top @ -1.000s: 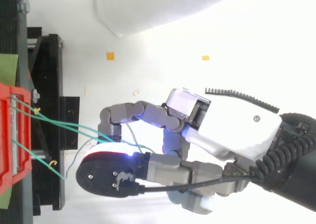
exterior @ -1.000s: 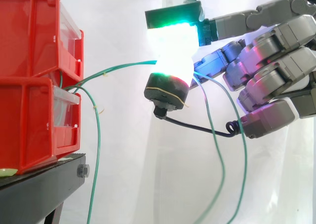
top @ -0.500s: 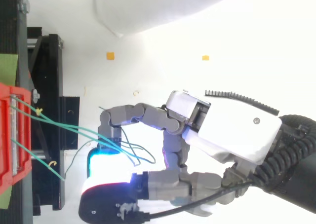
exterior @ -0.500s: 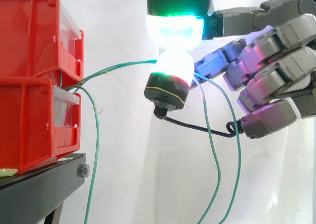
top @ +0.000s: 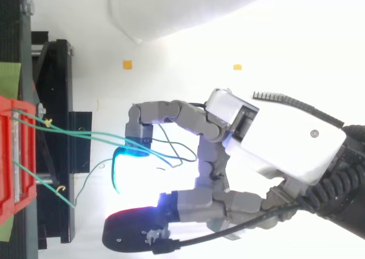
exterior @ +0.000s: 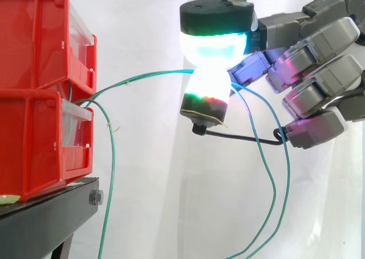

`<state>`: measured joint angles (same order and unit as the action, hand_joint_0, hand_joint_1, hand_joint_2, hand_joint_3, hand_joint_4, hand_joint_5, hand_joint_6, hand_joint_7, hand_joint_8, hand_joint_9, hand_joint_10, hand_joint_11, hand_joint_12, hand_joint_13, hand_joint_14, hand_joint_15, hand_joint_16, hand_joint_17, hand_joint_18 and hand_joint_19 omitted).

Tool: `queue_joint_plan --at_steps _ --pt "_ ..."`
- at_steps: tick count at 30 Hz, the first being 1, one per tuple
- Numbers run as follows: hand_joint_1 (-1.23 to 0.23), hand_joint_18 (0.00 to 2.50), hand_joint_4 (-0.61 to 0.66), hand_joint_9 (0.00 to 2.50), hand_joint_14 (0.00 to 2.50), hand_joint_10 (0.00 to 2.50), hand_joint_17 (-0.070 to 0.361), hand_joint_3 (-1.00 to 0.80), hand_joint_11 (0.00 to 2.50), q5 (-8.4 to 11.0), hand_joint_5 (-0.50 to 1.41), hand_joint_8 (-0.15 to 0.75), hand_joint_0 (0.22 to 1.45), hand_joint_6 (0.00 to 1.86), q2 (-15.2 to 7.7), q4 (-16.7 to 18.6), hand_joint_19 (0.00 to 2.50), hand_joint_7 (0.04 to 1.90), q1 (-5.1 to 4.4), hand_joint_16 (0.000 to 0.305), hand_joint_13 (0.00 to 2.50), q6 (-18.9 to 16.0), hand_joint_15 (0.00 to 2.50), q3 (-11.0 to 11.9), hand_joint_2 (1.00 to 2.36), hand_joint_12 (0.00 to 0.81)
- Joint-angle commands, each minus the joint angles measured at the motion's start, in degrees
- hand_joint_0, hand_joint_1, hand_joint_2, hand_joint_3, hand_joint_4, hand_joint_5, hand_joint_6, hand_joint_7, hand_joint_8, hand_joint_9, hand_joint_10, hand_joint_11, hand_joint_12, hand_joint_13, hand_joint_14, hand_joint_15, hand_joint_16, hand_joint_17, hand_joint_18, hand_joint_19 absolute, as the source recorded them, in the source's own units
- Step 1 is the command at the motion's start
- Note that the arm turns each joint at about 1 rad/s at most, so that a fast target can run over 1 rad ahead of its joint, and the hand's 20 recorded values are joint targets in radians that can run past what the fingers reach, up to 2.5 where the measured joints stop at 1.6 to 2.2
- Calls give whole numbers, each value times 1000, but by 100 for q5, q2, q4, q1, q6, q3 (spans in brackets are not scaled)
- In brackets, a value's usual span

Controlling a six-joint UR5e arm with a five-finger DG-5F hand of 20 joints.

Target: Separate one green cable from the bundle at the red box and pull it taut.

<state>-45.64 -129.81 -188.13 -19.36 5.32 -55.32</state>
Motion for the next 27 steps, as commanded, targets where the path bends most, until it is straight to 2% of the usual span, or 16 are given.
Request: queue_joint_plan --at_steps 1,5,8,9,10,11,12,13,16,18,23,24,25,26,27 --pt "-796 1680 479 1883 6 38 168 -415 1310 20 36 263 746 570 -1 -4 846 1416 -7 75 1713 31 1698 3 1009 382" --pt "-780 1648 477 1841 6 37 163 -455 1276 29 29 254 757 580 -1 -4 847 1395 -7 72 1668 92 1676 3 1004 377" --pt "-771 1626 479 1815 8 36 162 -465 1245 55 27 257 756 579 -1 -74 841 1395 -16 72 1637 523 1648 3 1004 374" --pt "-771 1621 481 1808 9 38 162 -463 1236 73 27 251 756 579 -1 -74 843 1393 -7 72 1630 892 1639 3 1004 377" --pt "-768 1615 479 1801 8 36 162 -466 1230 134 26 250 755 581 -1 -74 837 1385 -16 72 1629 1402 1632 3 1003 366" --pt "-767 1606 474 1790 8 36 161 -470 1206 134 25 249 755 581 -1 -74 837 1386 -16 72 1626 1402 1621 3 1004 372" --pt "-765 1589 476 1785 9 36 159 -469 1205 143 25 254 755 581 -1 -74 839 1383 -16 71 1624 1587 1605 -5 1003 371" --pt "-764 1589 474 1772 10 37 159 -468 1206 205 25 248 753 581 -1 -66 840 1383 -16 71 1620 2035 1609 -5 1003 373" --pt "-759 1571 472 1760 13 36 160 -475 1189 293 24 252 752 583 -1 -66 824 1376 -24 71 1605 2597 1577 -5 1002 364" --pt "-757 1522 466 1740 13 35 159 -479 1151 424 24 241 751 583 -1 -66 810 1375 -42 71 1594 3300 1566 3 1002 358" --pt "-755 1394 478 1598 18 32 156 -489 1045 618 24 238 749 581 -1 -48 763 1385 -68 69 1472 4162 1457 3 1002 359" --pt "-755 1355 480 1556 20 32 155 -495 1004 706 25 234 750 578 -1 -13 761 1391 -77 69 1414 4294 1401 -5 1000 355" --pt "-754 1302 476 1508 20 31 153 -500 977 776 25 231 751 575 -1 22 750 1407 -86 68 1384 4610 1376 -5 1000 359" --pt "-754 1194 473 1375 23 30 147 -500 851 864 26 233 753 569 -1 66 751 1418 -95 65 1250 4777 1250 -5 1000 360" --pt "-753 1155 476 1337 23 28 146 -500 803 1057 26 233 752 564 -1 180 736 1430 -104 65 1195 5172 1186 -5 1000 369"
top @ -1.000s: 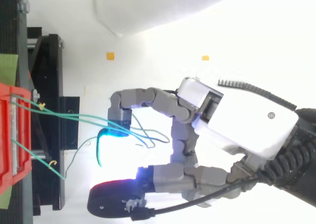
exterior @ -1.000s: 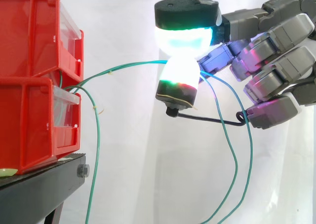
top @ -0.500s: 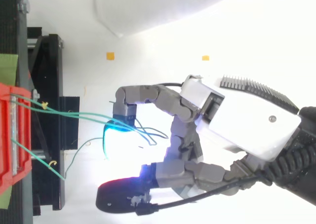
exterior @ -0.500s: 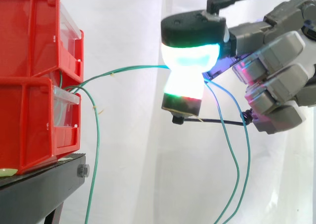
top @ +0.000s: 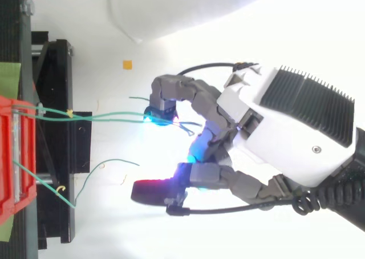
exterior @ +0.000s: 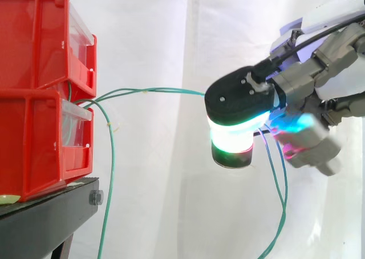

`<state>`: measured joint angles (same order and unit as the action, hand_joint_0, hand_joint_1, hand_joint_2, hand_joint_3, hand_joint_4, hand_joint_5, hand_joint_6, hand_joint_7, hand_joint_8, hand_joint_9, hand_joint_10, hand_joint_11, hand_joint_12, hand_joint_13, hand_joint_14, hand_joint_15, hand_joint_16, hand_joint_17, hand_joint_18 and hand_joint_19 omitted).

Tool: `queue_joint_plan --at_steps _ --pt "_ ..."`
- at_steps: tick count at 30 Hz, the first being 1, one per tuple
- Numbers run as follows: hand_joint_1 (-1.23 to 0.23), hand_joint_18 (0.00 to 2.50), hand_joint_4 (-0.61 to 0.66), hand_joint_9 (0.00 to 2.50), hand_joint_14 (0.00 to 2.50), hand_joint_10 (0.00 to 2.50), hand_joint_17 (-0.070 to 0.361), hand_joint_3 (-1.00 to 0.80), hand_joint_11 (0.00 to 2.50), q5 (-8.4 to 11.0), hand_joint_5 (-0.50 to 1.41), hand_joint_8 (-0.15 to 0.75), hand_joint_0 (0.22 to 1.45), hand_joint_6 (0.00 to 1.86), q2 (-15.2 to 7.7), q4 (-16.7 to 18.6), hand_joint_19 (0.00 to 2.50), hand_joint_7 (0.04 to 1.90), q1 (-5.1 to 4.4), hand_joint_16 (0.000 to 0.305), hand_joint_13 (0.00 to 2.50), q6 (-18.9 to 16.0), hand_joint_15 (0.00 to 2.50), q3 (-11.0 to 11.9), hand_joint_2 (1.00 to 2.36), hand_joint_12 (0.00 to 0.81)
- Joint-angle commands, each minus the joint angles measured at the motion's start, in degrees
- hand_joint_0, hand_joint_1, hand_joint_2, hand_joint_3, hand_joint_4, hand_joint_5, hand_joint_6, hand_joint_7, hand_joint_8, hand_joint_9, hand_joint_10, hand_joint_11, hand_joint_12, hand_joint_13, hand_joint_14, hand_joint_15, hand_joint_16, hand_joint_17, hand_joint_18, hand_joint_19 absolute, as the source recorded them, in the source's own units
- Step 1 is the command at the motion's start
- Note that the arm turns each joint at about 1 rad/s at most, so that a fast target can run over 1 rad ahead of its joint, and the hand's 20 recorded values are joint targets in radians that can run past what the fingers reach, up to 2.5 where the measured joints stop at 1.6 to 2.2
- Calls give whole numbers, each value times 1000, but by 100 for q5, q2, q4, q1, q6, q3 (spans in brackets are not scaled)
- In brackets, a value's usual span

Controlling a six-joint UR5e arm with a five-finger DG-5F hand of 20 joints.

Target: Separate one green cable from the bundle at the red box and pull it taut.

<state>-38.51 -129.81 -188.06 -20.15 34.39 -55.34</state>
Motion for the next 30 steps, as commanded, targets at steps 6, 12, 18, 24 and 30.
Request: queue_joint_plan --at_steps 6,12,18,24,30 --pt "-743 888 462 1078 24 20 130 -500 534 933 27 228 757 549 0 560 716 1454 -86 58 936 3663 891 -3 1000 358" --pt "-738 806 457 1028 23 17 124 -500 485 1056 25 227 753 549 0 815 693 1445 -121 55 883 4630 821 -12 1000 356" --pt "-736 760 456 1014 24 17 123 -500 476 1056 25 228 749 548 0 1052 681 1446 -156 54 862 5825 800 -12 1000 352" --pt "-733 779 454 1145 24 23 129 -500 643 933 24 235 748 549 0 1571 663 1442 -200 57 885 7231 817 -12 1000 356" --pt "-714 1032 351 1469 11 14 121 -500 1732 696 16 246 744 556 0 1738 952 1422 -209 54 1160 7662 1460 -20 1000 331"
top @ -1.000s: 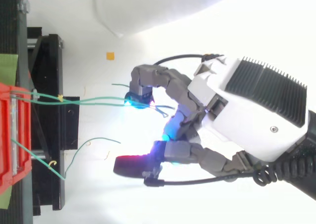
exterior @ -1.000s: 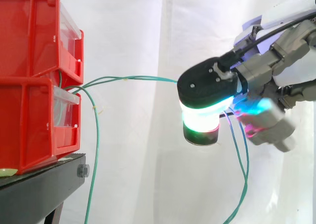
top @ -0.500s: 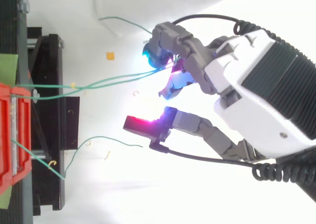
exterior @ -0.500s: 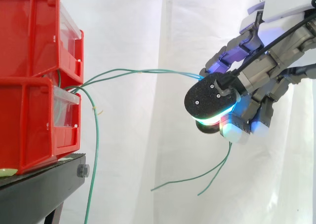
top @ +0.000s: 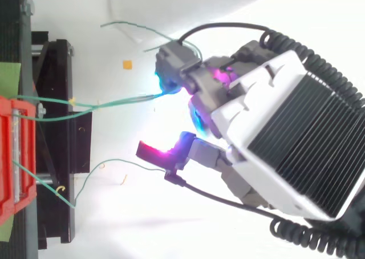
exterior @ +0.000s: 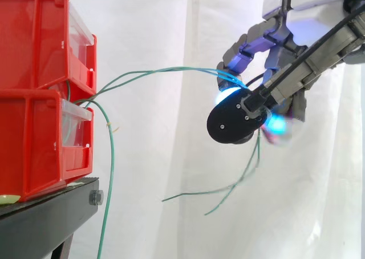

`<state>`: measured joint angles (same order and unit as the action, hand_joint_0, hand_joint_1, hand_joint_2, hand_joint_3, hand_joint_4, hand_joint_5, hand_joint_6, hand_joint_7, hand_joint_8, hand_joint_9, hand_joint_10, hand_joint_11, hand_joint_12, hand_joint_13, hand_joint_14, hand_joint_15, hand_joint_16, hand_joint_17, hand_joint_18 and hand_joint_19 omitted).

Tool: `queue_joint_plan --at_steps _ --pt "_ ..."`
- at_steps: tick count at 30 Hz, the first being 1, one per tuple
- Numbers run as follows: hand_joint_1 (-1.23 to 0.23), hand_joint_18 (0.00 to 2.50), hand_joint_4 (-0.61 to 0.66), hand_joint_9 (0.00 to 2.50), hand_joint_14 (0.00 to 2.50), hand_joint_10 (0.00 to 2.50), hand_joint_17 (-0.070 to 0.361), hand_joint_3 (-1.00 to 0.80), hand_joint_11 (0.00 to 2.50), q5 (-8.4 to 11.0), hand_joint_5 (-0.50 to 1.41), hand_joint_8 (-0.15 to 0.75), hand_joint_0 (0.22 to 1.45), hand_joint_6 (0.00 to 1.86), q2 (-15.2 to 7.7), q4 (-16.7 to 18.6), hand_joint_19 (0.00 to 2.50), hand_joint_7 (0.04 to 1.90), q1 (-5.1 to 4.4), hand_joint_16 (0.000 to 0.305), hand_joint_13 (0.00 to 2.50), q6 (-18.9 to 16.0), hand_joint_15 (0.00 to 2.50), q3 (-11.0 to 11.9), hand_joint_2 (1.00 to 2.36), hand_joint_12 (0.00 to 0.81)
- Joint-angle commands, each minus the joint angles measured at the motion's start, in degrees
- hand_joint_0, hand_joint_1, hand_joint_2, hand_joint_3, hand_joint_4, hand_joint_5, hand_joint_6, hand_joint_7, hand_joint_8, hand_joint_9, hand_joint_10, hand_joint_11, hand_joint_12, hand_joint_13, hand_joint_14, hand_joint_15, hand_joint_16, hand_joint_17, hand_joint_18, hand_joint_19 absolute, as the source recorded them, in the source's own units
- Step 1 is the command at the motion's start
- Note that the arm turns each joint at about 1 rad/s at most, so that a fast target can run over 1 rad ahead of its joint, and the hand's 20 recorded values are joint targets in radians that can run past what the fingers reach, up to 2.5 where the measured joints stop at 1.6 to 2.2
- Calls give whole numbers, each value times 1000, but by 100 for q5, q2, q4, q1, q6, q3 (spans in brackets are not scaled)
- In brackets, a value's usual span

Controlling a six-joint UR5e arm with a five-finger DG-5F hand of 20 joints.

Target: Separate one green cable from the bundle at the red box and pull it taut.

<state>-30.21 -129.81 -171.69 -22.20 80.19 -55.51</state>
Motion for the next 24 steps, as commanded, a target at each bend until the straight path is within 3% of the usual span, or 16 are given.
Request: queue_joint_plan --at_steps 1,2,3,5,6,8,9,13,20,23,24 --pt "-712 1089 315 1498 82 73 121 -500 1953 -178 13 247 742 562 0 119 1015 1403 -3 54 1215 3134 1595 -4 1000 331" --pt "-706 1141 252 1389 506 661 122 -500 1852 -196 8 254 736 574 0 119 1077 1380 -3 54 1152 3152 1507 -4 1000 335" --pt "-701 1161 242 1358 644 845 121 -500 1808 -196 4 256 732 582 0 119 1104 1356 -3 54 1127 3152 1475 5 1000 338" --pt "-686 1272 196 1213 1370 1791 124 -500 1563 -204 -5 268 726 599 0 119 1213 1314 5 55 1040 3152 1239 5 1000 337" --pt "-684 1283 194 1200 1449 1863 123 -500 1562 -204 -6 269 725 601 0 119 1230 1315 5 55 1032 3152 1221 -4 1000 334" --pt "-679 1315 188 1140 1747 2298 120 -500 1476 -204 -9 277 722 607 0 101 1332 1303 -3 53 984 3143 1164 5 1000 336" --pt "-678 1330 185 1126 1874 2381 120 -500 1477 -204 -9 285 721 607 0 92 1357 1302 -3 53 965 3143 1141 -4 1000 335" --pt "-678 1331 199 1115 1926 2423 116 -500 1476 -213 -10 277 721 610 0 101 1403 1305 5 51 953 3161 1127 -4 1000 335" --pt "-679 1290 222 1098 1866 2358 115 -500 1466 -283 -11 283 723 620 0 110 1340 1285 5 51 943 3169 1123 -4 1000 333" --pt "-681 1272 249 1117 1814 2254 113 -500 1480 -239 -11 281 723 622 0 101 1320 1276 5 50 953 2967 1122 -4 1000 328" --pt "-681 1270 251 1122 1805 2224 113 -500 1499 -231 -11 281 723 622 0 101 1321 1284 23 50 954 2581 1127 -4 1000 328"
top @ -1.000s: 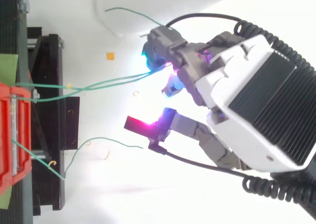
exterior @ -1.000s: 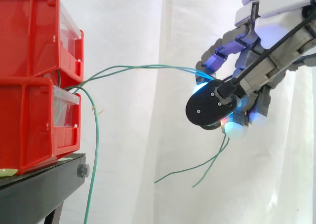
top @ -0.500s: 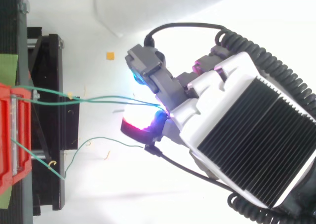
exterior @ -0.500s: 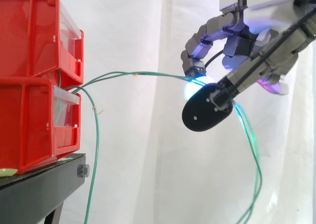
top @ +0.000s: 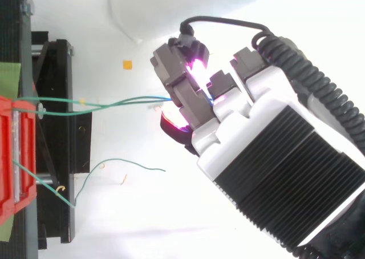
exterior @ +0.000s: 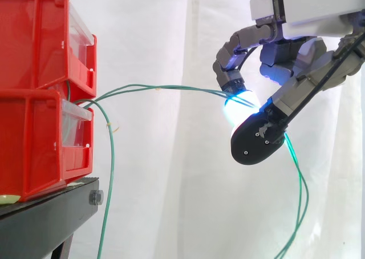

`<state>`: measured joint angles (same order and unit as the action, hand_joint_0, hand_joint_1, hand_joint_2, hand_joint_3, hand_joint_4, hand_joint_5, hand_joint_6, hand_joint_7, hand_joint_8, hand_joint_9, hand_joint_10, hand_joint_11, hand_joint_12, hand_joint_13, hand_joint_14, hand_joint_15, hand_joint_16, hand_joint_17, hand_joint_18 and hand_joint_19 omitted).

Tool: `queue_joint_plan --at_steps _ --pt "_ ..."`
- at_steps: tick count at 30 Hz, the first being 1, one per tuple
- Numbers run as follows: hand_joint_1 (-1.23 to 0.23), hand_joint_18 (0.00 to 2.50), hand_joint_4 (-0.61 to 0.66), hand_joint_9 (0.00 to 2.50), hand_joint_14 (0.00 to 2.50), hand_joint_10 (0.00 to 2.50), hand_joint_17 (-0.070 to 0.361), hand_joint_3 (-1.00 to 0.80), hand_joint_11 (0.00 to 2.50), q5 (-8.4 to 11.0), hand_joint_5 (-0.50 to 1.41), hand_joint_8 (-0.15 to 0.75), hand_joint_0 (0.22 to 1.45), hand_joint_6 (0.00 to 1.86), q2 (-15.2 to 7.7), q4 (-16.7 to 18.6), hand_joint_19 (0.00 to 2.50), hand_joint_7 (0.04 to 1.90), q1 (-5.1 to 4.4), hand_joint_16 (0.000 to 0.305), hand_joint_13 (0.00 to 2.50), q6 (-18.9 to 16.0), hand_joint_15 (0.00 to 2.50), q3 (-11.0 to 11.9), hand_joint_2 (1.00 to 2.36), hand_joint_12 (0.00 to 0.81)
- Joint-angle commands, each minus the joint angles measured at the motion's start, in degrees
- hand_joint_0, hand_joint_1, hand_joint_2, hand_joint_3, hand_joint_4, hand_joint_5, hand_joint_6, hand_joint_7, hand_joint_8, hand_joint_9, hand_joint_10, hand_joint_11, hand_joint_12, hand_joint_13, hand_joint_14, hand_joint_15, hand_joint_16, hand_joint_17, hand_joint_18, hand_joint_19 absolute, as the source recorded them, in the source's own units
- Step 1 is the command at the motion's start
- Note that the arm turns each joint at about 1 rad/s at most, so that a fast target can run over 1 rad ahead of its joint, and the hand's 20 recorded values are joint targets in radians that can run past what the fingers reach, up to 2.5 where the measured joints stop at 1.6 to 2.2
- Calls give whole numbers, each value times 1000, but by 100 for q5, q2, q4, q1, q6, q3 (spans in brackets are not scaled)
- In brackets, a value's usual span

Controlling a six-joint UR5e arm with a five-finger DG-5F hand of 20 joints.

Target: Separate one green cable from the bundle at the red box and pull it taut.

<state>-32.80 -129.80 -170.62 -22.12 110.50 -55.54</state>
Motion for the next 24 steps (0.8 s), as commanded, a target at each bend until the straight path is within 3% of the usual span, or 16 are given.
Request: queue_joint_plan --at_steps 1,3,4,5,6,12,18,21,23,24 --pt "-680 1264 251 1141 1778 2082 113 -500 1527 37 -11 277 723 623 -1 -7 1317 1282 15 50 959 -644 1139 0 1000 328" --pt "-681 1247 266 1155 1755 2025 113 -500 1504 37 -11 277 723 625 -1 -15 1306 1285 15 50 964 -995 1139 0 1000 329" --pt "-678 1247 266 1167 1752 1940 113 -500 1540 37 -11 277 724 625 -1 -15 1307 1284 15 50 963 -1654 1142 0 1000 319" --pt "-677 1245 264 1183 1742 1854 113 -500 1556 37 -11 276 724 626 -1 -15 1299 1283 15 50 963 -1971 1161 0 1000 320" --pt "-677 1229 271 1207 1742 1721 111 -500 1586 11 -10 273 724 626 -1 -24 1301 1275 33 49 963 -2700 1171 0 1000 327" --pt "-679 1216 287 1254 1725 1478 112 -500 1655 -103 -10 262 726 628 -1 -235 1262 1288 41 50 967 -4651 1158 -18 1000 327" --pt "-678 1186 292 1286 1652 1304 110 -500 1697 -103 -9 265 729 628 -1 -508 1243 1290 50 49 985 -5275 1186 -27 1000 323" --pt "-680 1184 299 1300 1609 1240 110 -500 1701 -156 -9 263 728 629 -1 -727 1234 1287 50 49 996 -5838 1196 -27 1000 326" --pt "-678 1182 304 1309 1594 1193 110 -500 1704 -191 -9 255 730 629 -1 -815 1233 1296 50 49 999 -6014 1195 -36 1000 324" --pt "-678 1179 304 1310 1592 1192 110 -500 1706 -253 -9 262 730 629 -1 -965 1233 1295 50 49 1000 -6321 1196 -36 1000 328"
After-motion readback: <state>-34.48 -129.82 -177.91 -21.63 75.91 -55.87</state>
